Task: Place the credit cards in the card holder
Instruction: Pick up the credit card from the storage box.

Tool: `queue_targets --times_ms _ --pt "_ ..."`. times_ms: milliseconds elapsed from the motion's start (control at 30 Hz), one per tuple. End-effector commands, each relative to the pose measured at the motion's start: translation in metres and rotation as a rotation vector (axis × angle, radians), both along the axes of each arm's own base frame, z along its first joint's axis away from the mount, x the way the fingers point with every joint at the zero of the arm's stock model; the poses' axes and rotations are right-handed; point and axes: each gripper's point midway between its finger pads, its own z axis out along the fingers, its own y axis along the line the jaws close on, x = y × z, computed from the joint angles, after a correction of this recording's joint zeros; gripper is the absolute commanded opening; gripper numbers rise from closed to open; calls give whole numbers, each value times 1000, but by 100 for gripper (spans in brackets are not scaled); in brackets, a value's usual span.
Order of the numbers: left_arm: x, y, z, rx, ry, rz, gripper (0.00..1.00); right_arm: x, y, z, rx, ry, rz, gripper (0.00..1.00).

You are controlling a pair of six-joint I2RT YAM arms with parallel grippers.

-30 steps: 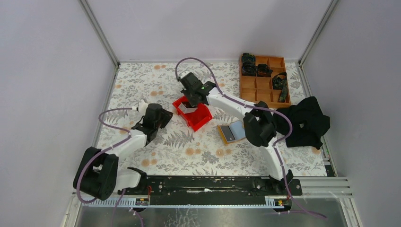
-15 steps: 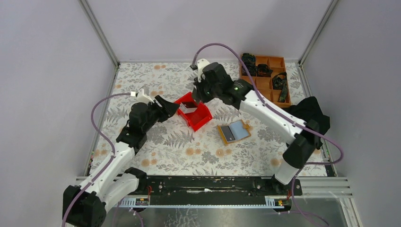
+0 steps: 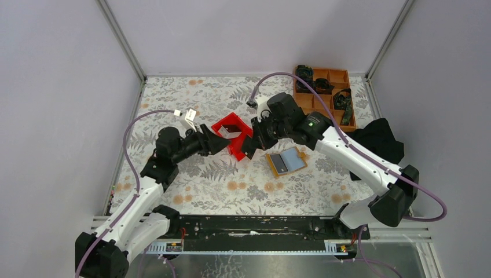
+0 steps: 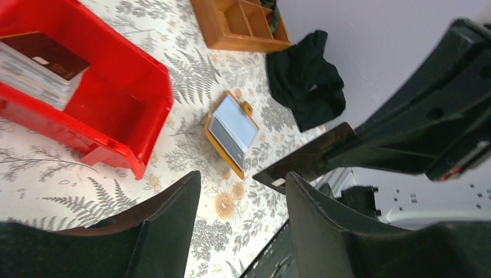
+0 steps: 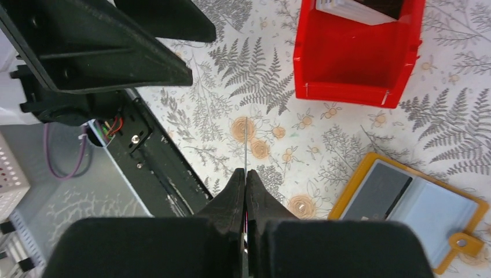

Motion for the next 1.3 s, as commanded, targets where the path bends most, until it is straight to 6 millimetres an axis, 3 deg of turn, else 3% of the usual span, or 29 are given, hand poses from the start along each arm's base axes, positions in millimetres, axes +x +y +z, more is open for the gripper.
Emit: queue_targets --times_ms 0,300,633,1267 --pt "-21 -18 12 -6 -64 -149 63 -14 -1 11 82 73 54 0" --pt "-36 -35 1 14 -62 -235 63 -13 0 0 176 219 89 0" --pt "-29 -45 -10 47 -47 -275 62 -20 14 0 229 305 166 0" --pt "-37 -59 -8 8 -39 -402 55 -21 20 -24 236 419 208 0"
